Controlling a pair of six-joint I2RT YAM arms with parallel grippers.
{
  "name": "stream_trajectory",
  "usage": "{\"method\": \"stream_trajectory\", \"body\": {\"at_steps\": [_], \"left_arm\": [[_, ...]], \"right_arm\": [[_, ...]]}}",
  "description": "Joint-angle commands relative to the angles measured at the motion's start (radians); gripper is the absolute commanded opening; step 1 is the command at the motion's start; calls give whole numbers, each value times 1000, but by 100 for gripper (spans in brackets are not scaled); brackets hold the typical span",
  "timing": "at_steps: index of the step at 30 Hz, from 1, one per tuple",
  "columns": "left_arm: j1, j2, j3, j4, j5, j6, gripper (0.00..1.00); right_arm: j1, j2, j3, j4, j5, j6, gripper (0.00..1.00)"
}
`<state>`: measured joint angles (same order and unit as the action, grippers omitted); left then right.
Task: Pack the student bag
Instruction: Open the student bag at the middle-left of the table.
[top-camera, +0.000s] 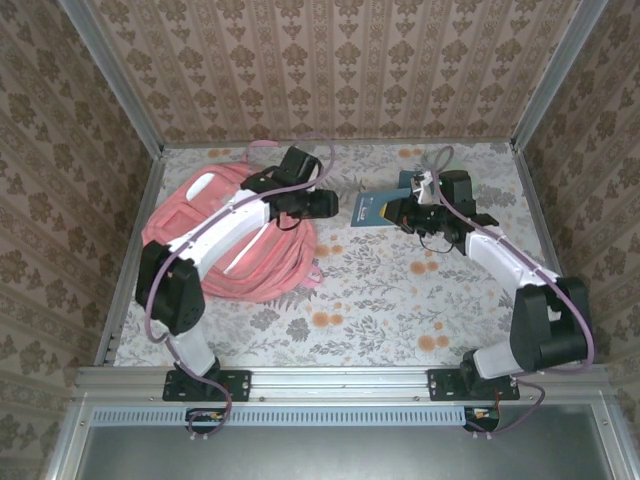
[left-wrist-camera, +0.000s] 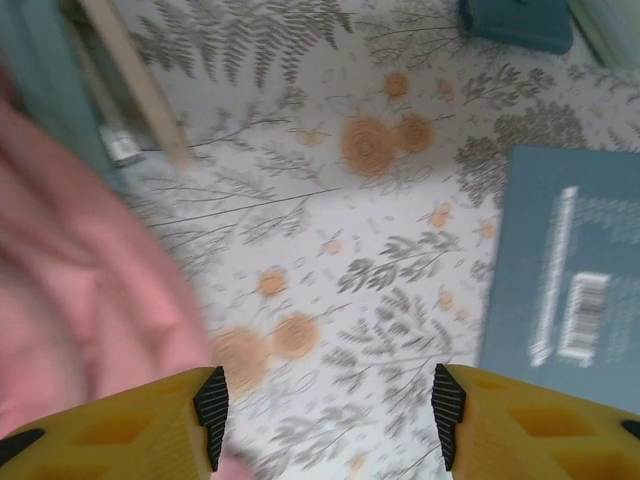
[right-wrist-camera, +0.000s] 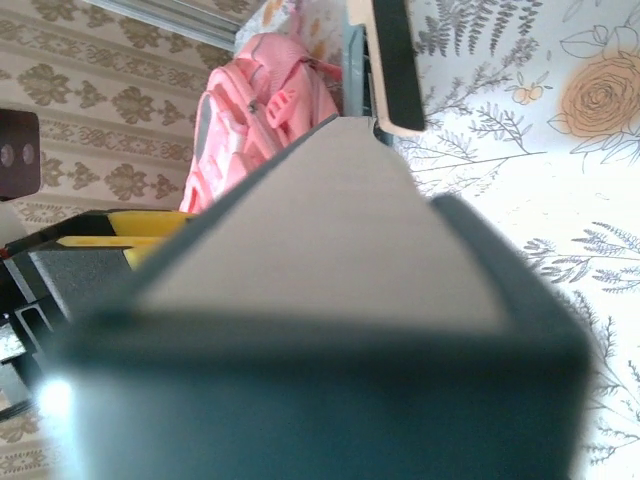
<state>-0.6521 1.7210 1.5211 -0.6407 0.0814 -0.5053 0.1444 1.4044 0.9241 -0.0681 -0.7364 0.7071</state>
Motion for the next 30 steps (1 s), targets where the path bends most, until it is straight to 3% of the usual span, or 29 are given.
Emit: {"method": "stream_trajectory", "body": {"at_steps": [1, 5, 11, 19, 30], "left_arm": [[15, -40, -63, -195, -146, 161, 59], [16, -70, -131, -268, -237, 242, 56], [4, -100, -216, -261, -137, 317, 55], [17, -114, -237, -255, -365, 314, 54], [58, -36, -238, -245, -351, 379, 52]], "right_arm": [[-5, -89, -33, -40, 3, -6, 0], [-3, -160, -71, -47, 7, 8, 0], [-3, -212, -116, -52, 17, 16, 0], [-2, -245, -149, -52, 19, 31, 0], [9, -254, -166, -37, 24, 47, 0]]}}
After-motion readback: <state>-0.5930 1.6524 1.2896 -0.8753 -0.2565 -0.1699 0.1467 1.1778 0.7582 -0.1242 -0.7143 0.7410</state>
